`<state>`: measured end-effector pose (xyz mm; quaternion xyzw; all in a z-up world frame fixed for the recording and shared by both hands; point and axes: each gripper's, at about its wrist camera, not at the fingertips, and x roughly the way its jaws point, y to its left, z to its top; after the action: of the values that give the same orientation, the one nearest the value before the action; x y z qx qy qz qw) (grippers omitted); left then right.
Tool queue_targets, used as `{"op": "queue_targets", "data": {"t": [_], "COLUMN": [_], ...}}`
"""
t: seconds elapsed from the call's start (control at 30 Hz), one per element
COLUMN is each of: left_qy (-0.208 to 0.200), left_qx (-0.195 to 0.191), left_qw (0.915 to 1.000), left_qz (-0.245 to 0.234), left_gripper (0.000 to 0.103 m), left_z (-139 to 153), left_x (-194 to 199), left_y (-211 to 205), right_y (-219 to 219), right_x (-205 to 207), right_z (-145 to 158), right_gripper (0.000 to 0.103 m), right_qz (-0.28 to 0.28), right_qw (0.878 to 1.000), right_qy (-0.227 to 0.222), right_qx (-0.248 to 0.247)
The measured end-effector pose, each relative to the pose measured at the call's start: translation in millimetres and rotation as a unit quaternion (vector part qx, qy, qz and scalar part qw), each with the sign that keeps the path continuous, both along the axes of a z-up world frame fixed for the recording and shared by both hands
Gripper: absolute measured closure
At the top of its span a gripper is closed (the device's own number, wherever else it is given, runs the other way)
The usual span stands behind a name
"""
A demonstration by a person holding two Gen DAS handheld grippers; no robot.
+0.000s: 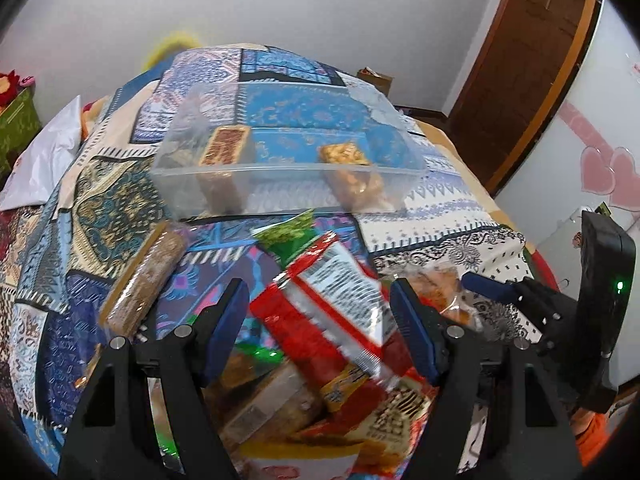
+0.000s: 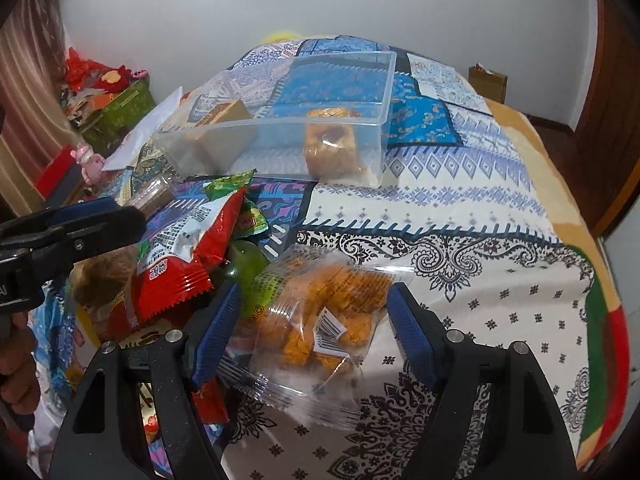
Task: Organize snacks
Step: 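Grasp the red snack bag with the left tool while the right grasps an orange bag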
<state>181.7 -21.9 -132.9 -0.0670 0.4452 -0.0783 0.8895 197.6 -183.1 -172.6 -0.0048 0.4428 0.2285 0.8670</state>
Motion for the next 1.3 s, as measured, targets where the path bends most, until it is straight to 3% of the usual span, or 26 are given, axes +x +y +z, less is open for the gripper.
{"op": "queue_targets", "data": {"t": [0.3,0.83,1.07,1.3], "left_qy": [0.039,0.07,0.065,0.058], "left_qx": [0.01,0.009,0.026,0.015], "left_qw": [0.9991,0.9974,0.9973,0.9981], "left_qz": [0.013,0.015,0.025,0.018], "left_gripper": [0.031,0.019,0.025,0.032], "left_z": [-27.6,-51.5,-53.0,-46.1], "left_x": [18.6,23.1,19.2,11.5], "left_y": [-11.8,6.2,1.0,7.1], "right_y": [-8.5,-12.0,-14.3,-15.4], "right_x": [-4.2,-3.6,-5.4,-6.2], "right_z": [-5.9,1.0,7.7,18.2], "right_gripper": [0.031,0.05,0.053,0.056], "right_qz": [0.001,-0.007,-0.01,-0.01], "right_qw": [1.0,1.0,1.0,0.999], "right_qy": [0.007,-0.017,-0.022,-0.033], "right_qx": [-0.012,-0.009,0.002,0.013]}}
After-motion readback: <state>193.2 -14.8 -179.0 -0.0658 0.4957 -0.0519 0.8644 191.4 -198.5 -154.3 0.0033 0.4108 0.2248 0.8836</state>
